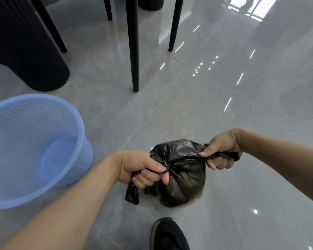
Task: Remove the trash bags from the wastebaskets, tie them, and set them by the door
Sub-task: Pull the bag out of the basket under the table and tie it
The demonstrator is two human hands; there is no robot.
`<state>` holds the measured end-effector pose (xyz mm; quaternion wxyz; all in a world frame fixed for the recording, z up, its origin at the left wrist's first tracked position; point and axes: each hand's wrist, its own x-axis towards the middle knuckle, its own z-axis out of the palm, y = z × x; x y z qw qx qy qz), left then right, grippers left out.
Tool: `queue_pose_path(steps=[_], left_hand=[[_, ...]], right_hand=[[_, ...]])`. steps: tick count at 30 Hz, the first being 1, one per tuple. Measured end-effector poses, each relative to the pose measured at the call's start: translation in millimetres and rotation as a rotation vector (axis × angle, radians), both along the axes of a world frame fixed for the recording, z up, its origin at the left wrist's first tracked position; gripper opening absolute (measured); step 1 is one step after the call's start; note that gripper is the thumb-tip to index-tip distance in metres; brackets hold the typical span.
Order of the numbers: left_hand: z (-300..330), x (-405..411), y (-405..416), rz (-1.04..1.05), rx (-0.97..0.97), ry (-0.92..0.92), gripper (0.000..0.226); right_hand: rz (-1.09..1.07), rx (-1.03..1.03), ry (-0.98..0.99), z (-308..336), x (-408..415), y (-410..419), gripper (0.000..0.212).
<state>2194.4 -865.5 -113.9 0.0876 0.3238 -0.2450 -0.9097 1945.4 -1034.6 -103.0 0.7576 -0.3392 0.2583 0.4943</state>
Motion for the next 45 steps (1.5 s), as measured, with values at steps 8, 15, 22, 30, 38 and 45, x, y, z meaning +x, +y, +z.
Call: queue_pose_path(steps=[8, 15, 22, 30, 38, 45], left_hand=[[13.0, -5.4, -29.7, -0.031, -0.638, -1.281, 0.02], [2.9, -13.7, -19.9, -0.278, -1.082, -1.838, 0.026], [16.3, -16.0, -23.2, -0.417, -1.211, -1.841, 0.021], [41.9, -9.2, -31.8, -0.468, -1.156, -1.515, 0.019], [67.4, 10.6, -33.1, -0.534, -1.252, -1.631, 0.02], [83.1, 25.6, -32.1, -0.601, -1.345, -1.739, 0.03]], right_hand=[[-0.577, 0.309, -0.318, -8.7, 12.2, 20.6, 0.036], [-1.502, 0.376, -0.459, -44.7, 77.6, 56.4, 0.024], [-1.739, 0.381, -0.369, -24.7, 109.8, 51.0, 0.02], [-1.531, -0.316, -0.369, -12.9, 132.3, 42.9, 0.04], [-1.159, -0.863, -0.516, -16.2, 140.8, 57.1, 0.034], [-0.968, -0.754, -0.496, -18.0, 144.9, 60.0, 0.037]])
